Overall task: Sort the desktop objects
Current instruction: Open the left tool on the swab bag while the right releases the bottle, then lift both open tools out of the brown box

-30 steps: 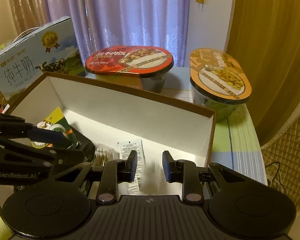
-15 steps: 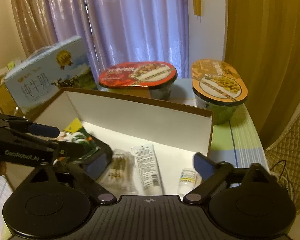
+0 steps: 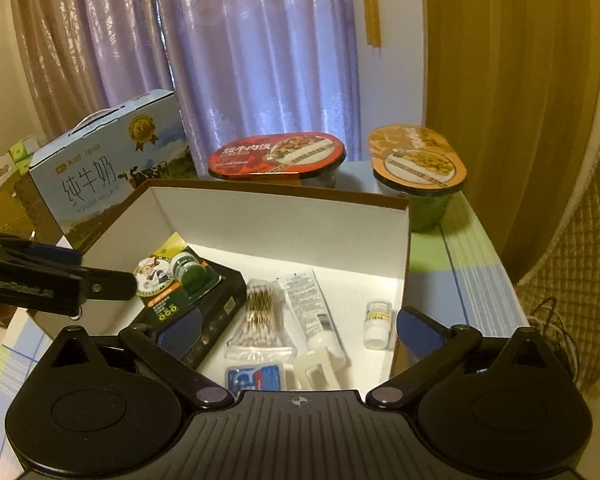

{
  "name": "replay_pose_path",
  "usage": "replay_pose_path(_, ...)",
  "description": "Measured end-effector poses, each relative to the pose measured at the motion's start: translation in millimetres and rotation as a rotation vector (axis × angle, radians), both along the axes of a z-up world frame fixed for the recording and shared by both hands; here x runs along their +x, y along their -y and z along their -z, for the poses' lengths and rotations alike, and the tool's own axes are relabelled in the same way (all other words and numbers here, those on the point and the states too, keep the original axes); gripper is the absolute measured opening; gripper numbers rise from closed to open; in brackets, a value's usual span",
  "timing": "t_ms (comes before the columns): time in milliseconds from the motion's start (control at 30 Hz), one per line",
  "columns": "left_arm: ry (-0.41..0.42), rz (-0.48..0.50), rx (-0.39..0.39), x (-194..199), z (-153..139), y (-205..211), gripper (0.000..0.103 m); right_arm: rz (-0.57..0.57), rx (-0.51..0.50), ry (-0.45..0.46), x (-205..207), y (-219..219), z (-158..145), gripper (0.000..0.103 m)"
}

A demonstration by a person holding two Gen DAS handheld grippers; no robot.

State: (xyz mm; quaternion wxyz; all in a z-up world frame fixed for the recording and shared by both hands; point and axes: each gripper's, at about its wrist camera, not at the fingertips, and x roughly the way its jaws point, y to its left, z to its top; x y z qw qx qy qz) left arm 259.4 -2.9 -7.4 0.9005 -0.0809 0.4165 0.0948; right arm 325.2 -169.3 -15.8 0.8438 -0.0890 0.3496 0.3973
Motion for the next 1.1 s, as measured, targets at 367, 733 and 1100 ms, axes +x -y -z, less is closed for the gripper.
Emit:
replay_pose_path(367,0.033,-0.062,0.006,-58,-23,7,0.091,0.008,0.014,0.007,-42,12,-23,0.101)
replay_pose_path(733,0.041,-0.072,0.027,-115,-33,25,0.092,0.02,0.031,0.001,-86,31,-34,0.101)
replay_pose_path(1100,0.009,-0.08,0.013,-168,-24,35,0.093,0.027,0.016,-0.028,-129,54,-28,0.101)
